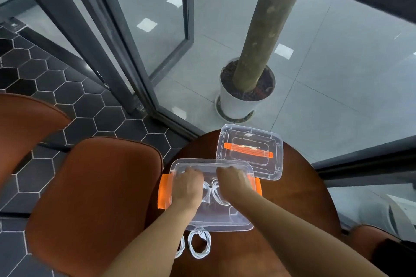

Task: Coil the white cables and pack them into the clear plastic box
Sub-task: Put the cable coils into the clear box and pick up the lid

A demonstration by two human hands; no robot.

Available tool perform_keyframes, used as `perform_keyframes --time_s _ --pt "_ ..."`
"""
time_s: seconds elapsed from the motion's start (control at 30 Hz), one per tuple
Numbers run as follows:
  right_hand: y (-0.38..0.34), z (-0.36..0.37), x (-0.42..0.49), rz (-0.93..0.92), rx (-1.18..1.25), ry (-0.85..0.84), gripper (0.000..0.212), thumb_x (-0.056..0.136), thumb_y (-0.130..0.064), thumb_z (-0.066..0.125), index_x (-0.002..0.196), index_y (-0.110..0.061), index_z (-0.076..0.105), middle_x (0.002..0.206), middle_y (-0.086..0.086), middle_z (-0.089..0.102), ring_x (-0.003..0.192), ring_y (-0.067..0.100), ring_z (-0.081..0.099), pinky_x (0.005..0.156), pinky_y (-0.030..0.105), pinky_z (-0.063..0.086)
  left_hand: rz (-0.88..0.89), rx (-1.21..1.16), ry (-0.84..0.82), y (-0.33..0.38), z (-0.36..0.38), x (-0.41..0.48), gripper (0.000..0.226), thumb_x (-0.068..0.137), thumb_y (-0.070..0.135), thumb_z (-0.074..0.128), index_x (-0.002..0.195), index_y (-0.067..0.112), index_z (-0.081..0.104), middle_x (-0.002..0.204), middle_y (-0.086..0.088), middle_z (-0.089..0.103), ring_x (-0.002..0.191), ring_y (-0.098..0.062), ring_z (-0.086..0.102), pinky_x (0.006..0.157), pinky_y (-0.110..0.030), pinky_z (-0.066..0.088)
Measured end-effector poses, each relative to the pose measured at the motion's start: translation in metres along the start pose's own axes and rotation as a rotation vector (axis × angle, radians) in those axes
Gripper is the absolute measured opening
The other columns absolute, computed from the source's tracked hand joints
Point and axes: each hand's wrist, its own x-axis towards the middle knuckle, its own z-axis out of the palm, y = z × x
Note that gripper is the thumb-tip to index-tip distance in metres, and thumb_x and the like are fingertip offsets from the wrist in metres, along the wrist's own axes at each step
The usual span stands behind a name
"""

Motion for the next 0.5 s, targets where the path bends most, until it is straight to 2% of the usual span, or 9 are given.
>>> perform_keyframes --time_s 0.07,0.2,0.37,0.5 --pt "-0.004 0.006 0.006 0.023 -0.004 -0.011 0.026 0.092 0.001 0.052 0.113 -0.006 0.065 0.108 0.015 0.072 0.104 0.034 0.070 0.085 0.038 0.054 -0.016 -0.016 -0.026 0.000 -0.001 0.001 0.026 0.099 0.005 0.054 0.121 0.010 0.065 0.127 -0.012 0.064 0.124 -0.028 0.057 0.111 -0.036 0.038" --pt "-0.010 0.019 0.008 0.054 0.003 -0.008 0.031 0.095 0.002 0.051 0.124 -0.003 0.060 0.116 0.015 0.070 0.108 0.034 0.069 0.086 0.038 0.054 -0.012 -0.063 -0.056 0.000 0.007 0.005 0.029 0.098 0.001 0.054 0.124 0.010 0.063 0.131 -0.015 0.062 0.114 -0.026 0.066 0.090 -0.030 0.055" --pt "-0.003 0.029 0.010 0.121 0.044 0.005 0.027 0.100 -0.005 0.047 0.122 -0.008 0.063 0.113 0.011 0.070 0.103 0.029 0.069 0.081 0.033 0.052 -0.003 0.022 -0.063 0.000 0.010 0.007 0.038 0.096 0.000 0.057 0.133 0.005 0.055 0.137 -0.021 0.057 0.114 -0.030 0.067 0.089 -0.032 0.056" --pt "-0.008 0.032 0.009 0.116 0.061 -0.015 0.026 0.101 -0.009 0.049 0.119 -0.011 0.067 0.120 0.010 0.068 0.110 0.028 0.066 0.085 0.034 0.053 0.018 0.062 -0.046 0.001 0.011 0.006 0.041 0.095 0.005 0.061 0.135 0.006 0.051 0.136 -0.020 0.057 0.111 -0.029 0.068 0.086 -0.033 0.057"
